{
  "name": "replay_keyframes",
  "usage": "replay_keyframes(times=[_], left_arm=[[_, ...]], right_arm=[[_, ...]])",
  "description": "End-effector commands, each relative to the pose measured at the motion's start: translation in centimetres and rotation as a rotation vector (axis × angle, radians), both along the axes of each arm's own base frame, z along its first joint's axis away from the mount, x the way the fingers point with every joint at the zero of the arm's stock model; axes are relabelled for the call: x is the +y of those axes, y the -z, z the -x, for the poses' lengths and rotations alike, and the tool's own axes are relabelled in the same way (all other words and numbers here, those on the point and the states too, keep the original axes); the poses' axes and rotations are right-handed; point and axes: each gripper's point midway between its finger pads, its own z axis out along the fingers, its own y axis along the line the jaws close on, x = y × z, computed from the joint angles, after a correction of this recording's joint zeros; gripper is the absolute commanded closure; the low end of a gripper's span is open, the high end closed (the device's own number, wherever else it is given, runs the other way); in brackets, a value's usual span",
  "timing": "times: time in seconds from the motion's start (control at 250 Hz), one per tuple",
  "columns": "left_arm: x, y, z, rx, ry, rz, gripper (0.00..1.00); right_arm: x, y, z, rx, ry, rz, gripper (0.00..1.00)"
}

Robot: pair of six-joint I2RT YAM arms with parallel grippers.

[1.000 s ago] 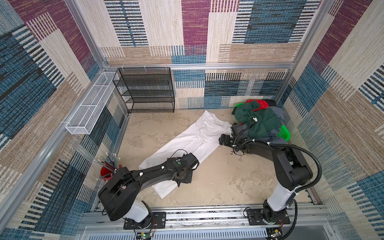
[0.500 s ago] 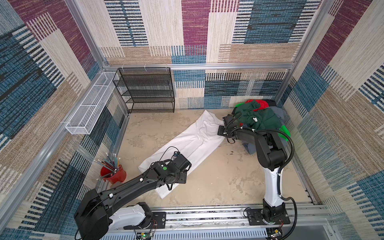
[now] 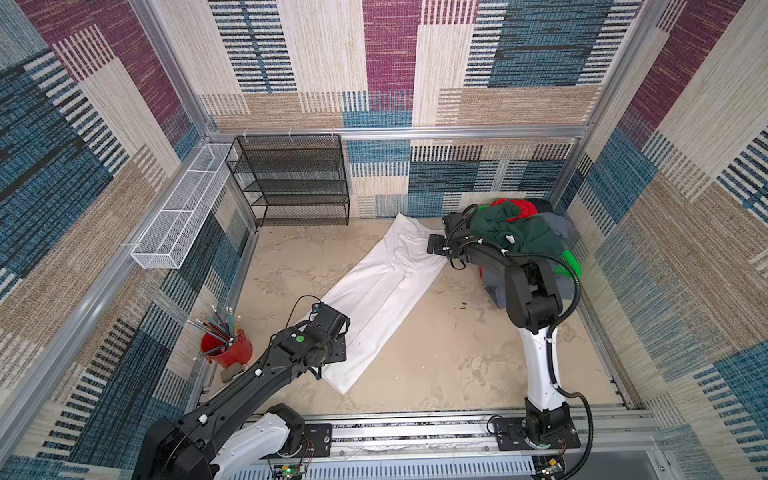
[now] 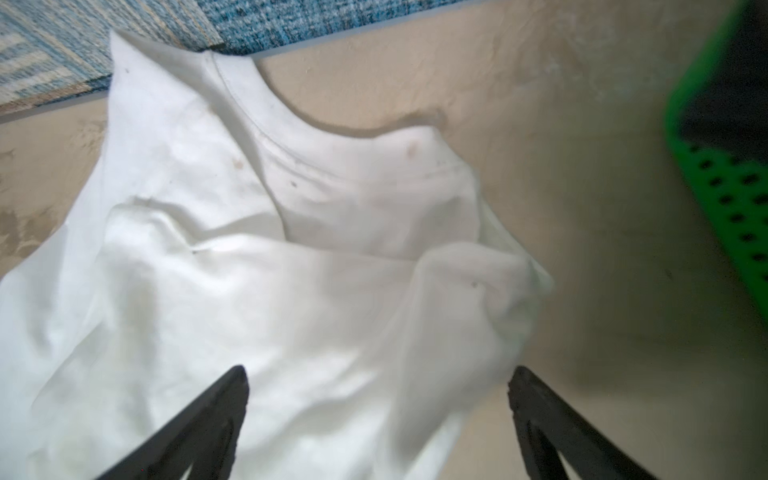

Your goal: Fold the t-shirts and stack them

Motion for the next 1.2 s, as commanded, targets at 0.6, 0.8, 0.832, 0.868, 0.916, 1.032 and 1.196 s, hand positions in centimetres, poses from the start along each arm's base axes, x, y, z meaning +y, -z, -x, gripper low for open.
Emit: replay_keyframes(times=[0.6, 0.8, 0.832, 0.868, 0.916, 1.032, 1.196], left_arm=[[1.7, 4.4, -3.3, 0.081, -0.066, -0.077, 0.31], [2.0, 4.4, -3.1, 0.100, -0.072, -0.097, 0.41], [2.1, 4.3, -3.1, 0.098, -0.073, -0.101, 0.43], [2.2, 4.2, -3.0, 0.096, -0.074, -0.102, 0.46], [2.3, 4.1, -2.8, 0.091, -0.076, -0.100, 0.50], [2.5, 4.0, -2.5, 0.081, -0.085, -0.101, 0.53], [1.8, 4.5, -2.4, 0.104, -0.062, -0.072, 0.64]], right_arm=[[4.8, 1.2, 15.9, 0.082, -0.128, -0.387, 0.05], [5.5, 3.0, 14.2, 0.102, -0.109, -0.352, 0.17], [5.3, 3.4, 13.7, 0.102, -0.098, -0.331, 0.18], [5.3, 3.9, 13.3, 0.109, -0.091, -0.307, 0.19], [5.2, 4.4, 12.6, 0.120, -0.082, -0.281, 0.23], [4.7, 5.4, 11.3, 0.126, -0.040, -0.232, 0.28], [4.9, 5.9, 9.8, 0.130, -0.025, -0.209, 0.34]])
